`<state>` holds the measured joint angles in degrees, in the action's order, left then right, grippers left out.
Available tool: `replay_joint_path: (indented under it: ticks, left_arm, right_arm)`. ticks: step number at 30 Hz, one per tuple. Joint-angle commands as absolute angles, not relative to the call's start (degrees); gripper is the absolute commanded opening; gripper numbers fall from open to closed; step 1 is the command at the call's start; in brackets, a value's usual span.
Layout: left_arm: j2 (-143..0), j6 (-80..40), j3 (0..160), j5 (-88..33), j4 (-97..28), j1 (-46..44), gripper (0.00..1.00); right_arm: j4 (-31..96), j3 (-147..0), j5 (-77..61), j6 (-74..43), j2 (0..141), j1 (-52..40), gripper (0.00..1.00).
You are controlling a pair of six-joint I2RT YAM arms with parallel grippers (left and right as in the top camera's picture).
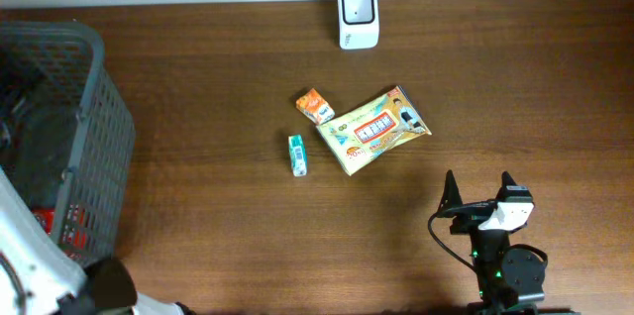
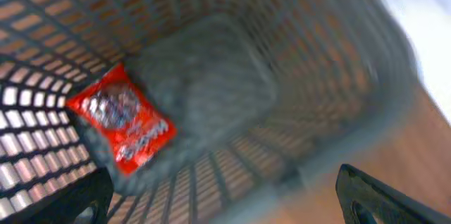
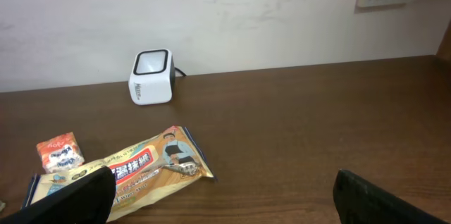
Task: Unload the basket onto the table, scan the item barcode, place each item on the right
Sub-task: 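Grasp the red snack bag in the basket with the left gripper, place on table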
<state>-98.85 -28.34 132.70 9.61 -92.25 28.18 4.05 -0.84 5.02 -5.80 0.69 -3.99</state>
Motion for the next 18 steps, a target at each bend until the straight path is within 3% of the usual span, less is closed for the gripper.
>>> replay_joint_path:
  ticks: [1, 4, 9, 10, 18]
  left_arm:
    - [-99.4, -32.2, 114.5, 10.3, -83.0, 34.5, 0.99]
    - [-99.4, -39.3, 98.8, 16.1, -75.4, 37.6, 0.99]
    - [-99.4, -39.5, 77.3, 20.8, -57.1, 37.7, 1.0]
    - [-99.4, -39.4, 73.3, 20.9, -52.8, 37.7, 0.96]
    - [-105.4, -39.4, 65.5, 25.1, -45.0, 37.7, 0.92]
  right_arm:
    - [4.2, -0.3, 5.1, -5.8, 0.4, -3.7, 0.98]
    - [4.2, -0.3, 5.1, -5.8, 0.4, -3.7, 0.98]
    - [4.2, -0.3, 5.1, -5.8, 0.4, -3.7, 0.98]
    - [4.2, -0.3, 5.1, -5.8, 0.4, -3.7, 0.98]
    - [4.2, -0.3, 5.1, -5.8, 0.4, -3.7, 0.98]
